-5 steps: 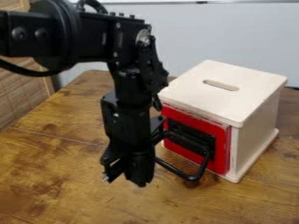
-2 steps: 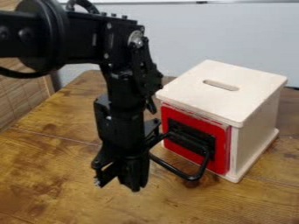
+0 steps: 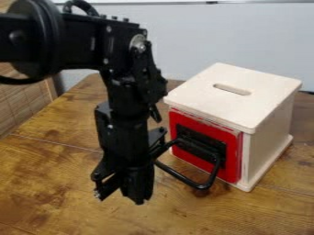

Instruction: Open the drawer

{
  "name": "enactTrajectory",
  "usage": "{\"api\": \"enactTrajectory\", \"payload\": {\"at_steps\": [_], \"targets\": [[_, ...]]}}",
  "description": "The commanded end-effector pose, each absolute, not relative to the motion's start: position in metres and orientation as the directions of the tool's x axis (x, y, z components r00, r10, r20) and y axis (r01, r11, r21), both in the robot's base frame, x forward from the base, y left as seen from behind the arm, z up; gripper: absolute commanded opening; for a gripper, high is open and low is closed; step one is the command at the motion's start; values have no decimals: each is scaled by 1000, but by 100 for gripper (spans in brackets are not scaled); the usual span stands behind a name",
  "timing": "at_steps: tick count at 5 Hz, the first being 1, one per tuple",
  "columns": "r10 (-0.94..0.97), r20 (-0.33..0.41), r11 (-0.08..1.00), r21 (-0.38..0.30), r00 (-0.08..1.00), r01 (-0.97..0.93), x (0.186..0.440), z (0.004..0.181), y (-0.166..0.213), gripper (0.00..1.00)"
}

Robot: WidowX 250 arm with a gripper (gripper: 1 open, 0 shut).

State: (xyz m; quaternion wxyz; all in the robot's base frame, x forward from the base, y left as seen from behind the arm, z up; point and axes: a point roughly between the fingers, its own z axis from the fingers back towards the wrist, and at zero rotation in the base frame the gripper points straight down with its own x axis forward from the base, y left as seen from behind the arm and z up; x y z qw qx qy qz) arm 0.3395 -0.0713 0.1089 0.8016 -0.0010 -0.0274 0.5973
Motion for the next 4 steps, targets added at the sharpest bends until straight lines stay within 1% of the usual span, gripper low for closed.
{"api": "enactTrajectory", "payload": {"at_steps": [1,4], "targets": [[961,41,276,-113,273,-954,341,134,-64,0],[959,19,282,-113,281,-953,339,123,-59,0]]}}
